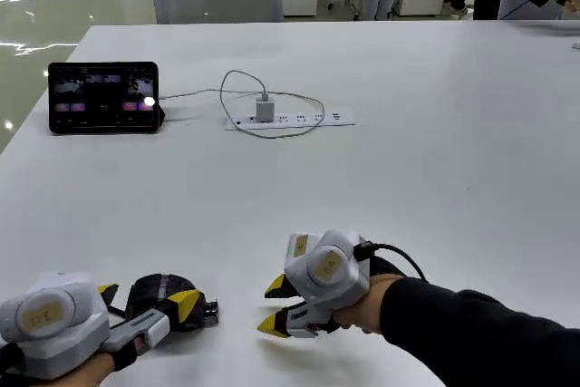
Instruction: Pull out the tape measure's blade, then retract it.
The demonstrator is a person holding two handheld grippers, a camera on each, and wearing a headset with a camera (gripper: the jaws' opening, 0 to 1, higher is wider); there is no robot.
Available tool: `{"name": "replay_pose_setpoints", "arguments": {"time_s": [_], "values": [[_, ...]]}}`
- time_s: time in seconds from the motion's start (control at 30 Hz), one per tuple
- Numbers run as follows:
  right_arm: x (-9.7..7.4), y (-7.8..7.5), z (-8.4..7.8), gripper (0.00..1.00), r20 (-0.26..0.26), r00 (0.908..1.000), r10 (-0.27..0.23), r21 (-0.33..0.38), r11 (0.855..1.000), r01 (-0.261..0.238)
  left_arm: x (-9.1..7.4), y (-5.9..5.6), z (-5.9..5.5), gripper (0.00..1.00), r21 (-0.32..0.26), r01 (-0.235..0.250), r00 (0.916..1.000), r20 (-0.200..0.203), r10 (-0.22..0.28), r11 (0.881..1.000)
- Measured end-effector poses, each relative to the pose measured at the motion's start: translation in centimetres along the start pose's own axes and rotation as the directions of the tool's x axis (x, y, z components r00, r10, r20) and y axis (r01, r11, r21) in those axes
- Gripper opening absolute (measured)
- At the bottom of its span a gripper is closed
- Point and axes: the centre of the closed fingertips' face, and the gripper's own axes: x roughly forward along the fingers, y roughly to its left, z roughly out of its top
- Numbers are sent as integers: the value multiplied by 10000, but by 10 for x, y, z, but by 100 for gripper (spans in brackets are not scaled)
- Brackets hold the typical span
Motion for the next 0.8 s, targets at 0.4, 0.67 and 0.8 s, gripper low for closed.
{"name": "replay_pose_setpoints", "arguments": {"time_s": [0.4, 0.67, 0.8], "values": [[-36, -9, -28, 27, 328, 9959, -843, 1043, 9913, 805, -17, -23, -11, 83, 2024, 1972, 9782, -1051, -1789, 9592], [-53, -15, -39, 32, 273, 9919, -1244, 1414, 9827, 1193, -28, -15, -13, 87, 1590, 2839, 9537, -1488, -2613, 9456], [-60, -18, -47, 36, 201, 9896, -1422, 1406, 9804, 1380, -34, -4, -12, 89, 1887, 2936, 9512, -1554, -2668, 9371]]}}
